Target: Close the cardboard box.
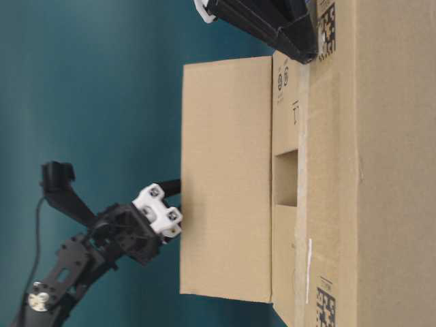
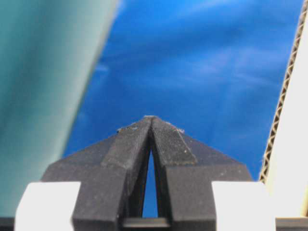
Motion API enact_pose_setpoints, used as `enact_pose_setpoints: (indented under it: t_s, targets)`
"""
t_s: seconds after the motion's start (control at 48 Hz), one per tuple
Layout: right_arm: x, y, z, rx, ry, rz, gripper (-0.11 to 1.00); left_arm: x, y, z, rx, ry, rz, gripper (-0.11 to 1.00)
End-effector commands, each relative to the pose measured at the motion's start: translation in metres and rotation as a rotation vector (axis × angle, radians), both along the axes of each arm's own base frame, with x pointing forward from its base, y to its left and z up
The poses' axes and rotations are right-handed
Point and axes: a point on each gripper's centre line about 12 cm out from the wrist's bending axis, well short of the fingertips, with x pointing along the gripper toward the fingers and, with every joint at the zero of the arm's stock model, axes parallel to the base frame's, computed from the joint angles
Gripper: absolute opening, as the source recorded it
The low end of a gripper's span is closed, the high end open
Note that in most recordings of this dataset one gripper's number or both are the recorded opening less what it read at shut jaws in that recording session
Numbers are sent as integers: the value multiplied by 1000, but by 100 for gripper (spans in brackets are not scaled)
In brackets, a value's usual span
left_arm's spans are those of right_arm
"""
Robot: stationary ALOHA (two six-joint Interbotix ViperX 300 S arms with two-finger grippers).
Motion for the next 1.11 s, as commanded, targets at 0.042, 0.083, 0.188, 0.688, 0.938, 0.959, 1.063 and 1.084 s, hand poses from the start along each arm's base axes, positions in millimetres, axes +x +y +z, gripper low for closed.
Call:
enact_pose_setpoints:
  t_s: [0.042, 0.083, 0.188, 0.688, 0.938, 0.959, 1.063, 1.084]
  targets:
    - [4, -1, 7, -1, -25, -3, 0, 11, -24, 25, 0, -30, -49, 0]
    - [4, 0, 7, -2, -26, -1, 0, 13, -30, 26, -5, -25, -63, 0]
    - [4, -1, 7, -4, -26, -2, 0, 17, -50, 32, -11, -23, -104, 0]
    - [4, 0, 7, -6, -26, 2, 0, 18, -122, 15, -48, 32, -244, 0]
    - [4, -1, 7, -8, -31, 1, 0, 3, -131, -14, -101, -3, -194, 0]
    - [5, 0, 8, -7, -32, 1, 0, 1, -132, -20, -106, -8, -187, 0]
    - [5, -1, 8, -7, -31, 0, 0, -6, -132, -38, -132, -18, -156, 0]
    - [5, -1, 8, -7, -32, 0, 0, -8, -133, -41, -138, -23, -151, 0]
